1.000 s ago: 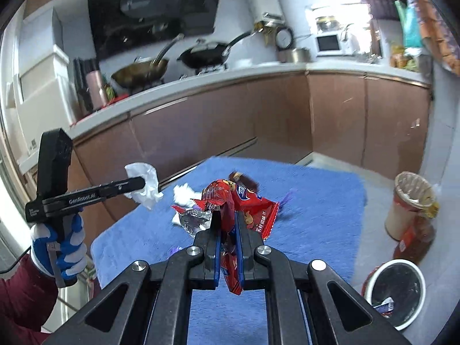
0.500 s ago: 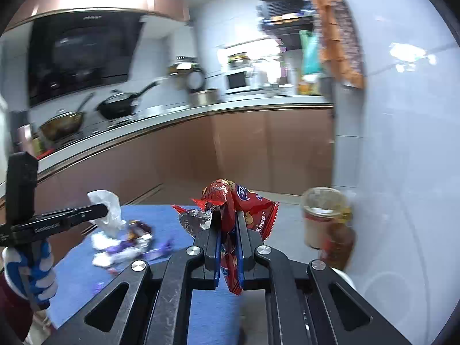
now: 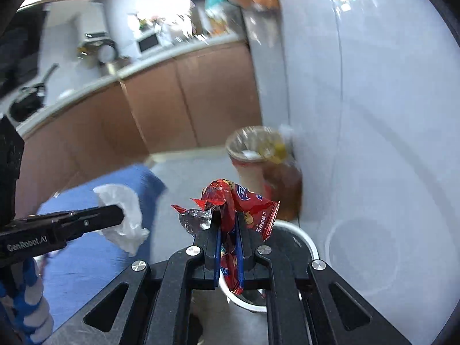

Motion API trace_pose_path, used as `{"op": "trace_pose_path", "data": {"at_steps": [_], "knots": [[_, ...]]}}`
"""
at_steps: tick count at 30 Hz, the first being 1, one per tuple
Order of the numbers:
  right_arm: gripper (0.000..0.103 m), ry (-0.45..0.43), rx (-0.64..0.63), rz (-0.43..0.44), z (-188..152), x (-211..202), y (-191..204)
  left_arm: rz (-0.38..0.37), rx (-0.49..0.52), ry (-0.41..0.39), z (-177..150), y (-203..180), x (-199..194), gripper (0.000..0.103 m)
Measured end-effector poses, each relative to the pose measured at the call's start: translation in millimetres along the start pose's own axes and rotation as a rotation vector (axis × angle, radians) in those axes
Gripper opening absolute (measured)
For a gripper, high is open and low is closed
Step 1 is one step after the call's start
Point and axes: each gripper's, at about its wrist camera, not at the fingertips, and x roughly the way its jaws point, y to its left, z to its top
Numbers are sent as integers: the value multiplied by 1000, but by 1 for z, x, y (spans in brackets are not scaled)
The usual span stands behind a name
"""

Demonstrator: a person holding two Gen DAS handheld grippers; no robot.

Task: Collect trash
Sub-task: 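Carry the snack bag and tissue over the bin and open both tools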

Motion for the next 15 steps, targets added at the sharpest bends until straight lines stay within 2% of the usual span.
{"op": "trace_pose_path", "data": {"at_steps": [5,11,13,15], "knots": [[11,108,73,-54,-23,61,-39,10,-7,92,3,1,77,5],[11,179,107,-100,-44,105,-66,46,-35,153,-7,16,135,6],[11,201,101,-119,-47,119,-70,51,-53,172,-7,21,149,9],[17,217,94,-139,-49,127,-72,56,-69,193,-8,27,165,21]]}}
